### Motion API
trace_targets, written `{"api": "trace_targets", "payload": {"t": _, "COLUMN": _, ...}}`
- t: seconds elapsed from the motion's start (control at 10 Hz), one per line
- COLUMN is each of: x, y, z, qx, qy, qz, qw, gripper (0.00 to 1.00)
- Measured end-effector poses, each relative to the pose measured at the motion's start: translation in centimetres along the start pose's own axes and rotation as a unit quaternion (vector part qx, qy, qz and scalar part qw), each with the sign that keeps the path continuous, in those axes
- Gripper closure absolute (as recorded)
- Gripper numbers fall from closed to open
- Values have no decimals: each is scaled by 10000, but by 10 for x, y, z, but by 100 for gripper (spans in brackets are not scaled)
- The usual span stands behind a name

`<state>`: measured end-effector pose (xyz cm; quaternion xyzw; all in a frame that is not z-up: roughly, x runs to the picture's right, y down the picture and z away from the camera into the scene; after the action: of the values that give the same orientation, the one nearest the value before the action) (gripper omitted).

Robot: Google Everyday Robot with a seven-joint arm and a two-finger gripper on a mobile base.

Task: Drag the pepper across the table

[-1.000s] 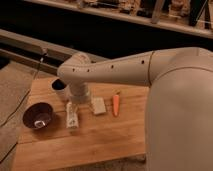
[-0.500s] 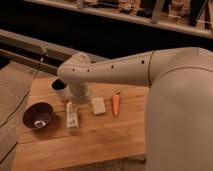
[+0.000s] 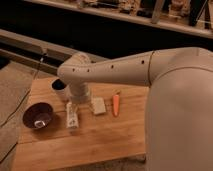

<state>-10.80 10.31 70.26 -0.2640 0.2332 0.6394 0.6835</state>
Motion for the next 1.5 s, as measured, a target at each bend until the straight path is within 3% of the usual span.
{"api": "trace_targets", "payload": {"t": 1.1, "x": 0, "y": 0, "z": 0, "qx": 4, "qy": 2, "qz": -7, "qw": 10000, "gripper": 35}}
{"api": "trace_targets", "payload": {"t": 1.2, "x": -1, "y": -1, "z": 1, "qx": 32, "qy": 2, "qz": -3, "qw": 10000, "gripper": 35}}
{"api": "trace_targets", "payload": {"t": 1.5, "x": -29, "y": -33, "z": 4, "qx": 338, "qy": -192, "qz": 469, "qw": 9981, "gripper": 35}}
